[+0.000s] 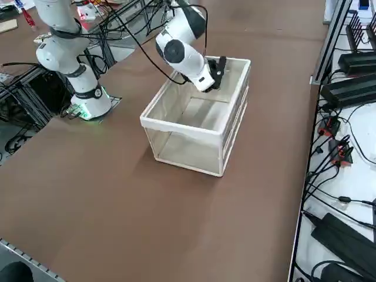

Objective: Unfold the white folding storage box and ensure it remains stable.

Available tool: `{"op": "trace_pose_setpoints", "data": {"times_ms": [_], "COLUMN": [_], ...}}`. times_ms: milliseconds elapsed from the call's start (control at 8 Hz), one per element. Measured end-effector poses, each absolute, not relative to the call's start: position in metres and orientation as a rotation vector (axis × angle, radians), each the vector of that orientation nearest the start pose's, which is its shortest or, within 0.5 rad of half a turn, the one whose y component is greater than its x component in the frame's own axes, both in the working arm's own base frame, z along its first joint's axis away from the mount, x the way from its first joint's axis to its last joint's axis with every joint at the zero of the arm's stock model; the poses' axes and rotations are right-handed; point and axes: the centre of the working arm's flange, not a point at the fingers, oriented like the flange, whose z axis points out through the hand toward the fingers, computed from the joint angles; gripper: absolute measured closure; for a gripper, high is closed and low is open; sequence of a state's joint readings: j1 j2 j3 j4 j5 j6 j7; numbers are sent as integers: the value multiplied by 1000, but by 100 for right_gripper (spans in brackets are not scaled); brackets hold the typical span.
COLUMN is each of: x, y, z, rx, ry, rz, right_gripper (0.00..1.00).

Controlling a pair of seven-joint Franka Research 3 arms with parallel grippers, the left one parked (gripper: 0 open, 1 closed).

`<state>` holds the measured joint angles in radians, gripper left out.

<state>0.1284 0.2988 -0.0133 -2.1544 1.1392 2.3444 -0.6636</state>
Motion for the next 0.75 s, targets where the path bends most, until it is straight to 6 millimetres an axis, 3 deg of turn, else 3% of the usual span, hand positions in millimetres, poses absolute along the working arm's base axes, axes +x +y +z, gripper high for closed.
{"op": "trace_pose_setpoints", "data": {"times_ms": [375, 750], "x": [557, 561], "y": [77, 67], "z": [258, 289], "rx": [-2393, -2572], "ry": [114, -148], "rz": [-156, -141], "right_gripper": [99, 99]}}
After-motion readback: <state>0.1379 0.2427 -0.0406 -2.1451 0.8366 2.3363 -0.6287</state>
